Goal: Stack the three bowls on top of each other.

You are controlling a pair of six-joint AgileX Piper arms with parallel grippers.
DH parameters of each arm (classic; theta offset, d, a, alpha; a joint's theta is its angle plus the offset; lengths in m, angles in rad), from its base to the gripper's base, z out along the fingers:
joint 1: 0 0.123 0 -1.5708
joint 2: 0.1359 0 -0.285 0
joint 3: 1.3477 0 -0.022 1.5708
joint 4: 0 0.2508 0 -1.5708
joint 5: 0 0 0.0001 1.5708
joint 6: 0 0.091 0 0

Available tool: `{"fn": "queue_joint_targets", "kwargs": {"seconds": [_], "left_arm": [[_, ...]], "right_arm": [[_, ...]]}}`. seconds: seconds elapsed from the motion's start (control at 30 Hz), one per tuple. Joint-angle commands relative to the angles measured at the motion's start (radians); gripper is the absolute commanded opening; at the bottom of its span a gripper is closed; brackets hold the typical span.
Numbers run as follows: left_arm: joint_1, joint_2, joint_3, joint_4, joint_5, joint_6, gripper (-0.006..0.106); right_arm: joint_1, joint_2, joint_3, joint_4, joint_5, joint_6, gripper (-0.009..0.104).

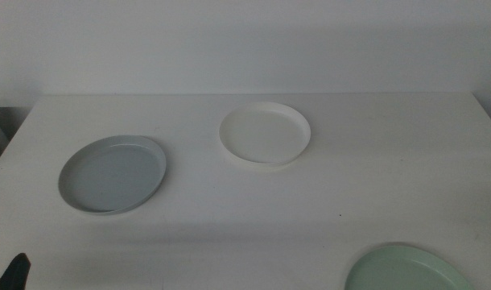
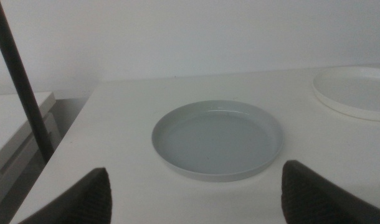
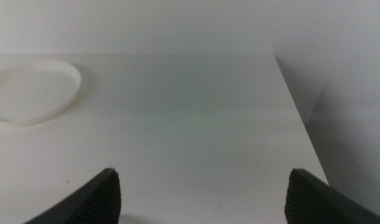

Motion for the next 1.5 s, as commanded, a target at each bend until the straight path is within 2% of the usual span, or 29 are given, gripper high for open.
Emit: {"fn": "queue_joint_targets", "kwargs": {"seconds": [0.0, 0.3, 0.43, 0.67, 1.1, 1.47], "left_arm": [[0.002, -0.014, 0.006, 0.001, -0.077, -0.014, 0.09], [0.002, -0.014, 0.006, 0.001, -0.077, -0.014, 0.09], [0.002, -0.014, 0.006, 0.001, -0.077, -0.014, 0.09], [0.002, -0.014, 0.006, 0.001, -0.077, -0.014, 0.09], [0.002, -0.014, 0.006, 0.001, -0.077, -0.014, 0.09], [0.002, -0.014, 0.006, 0.001, -0.077, -0.014, 0.09]], "right_arm": [[0.004, 0.087, -0.101, -0.024, 0.002, -0.006, 0.071], [0.004, 0.407, -0.339, -0.009, 0.327, -0.002, 0.071], [0.004, 0.498, -0.359, 0.013, 0.361, 0.024, 0.071], [0.004, 0.622, -0.351, 0.009, 0.34, 0.047, 0.071], [0.004, 0.854, -0.179, 0.103, 0.17, 0.066, 0.07], [0.004, 1.022, -0.135, 0.116, 0.075, 0.066, 0.055]]}}
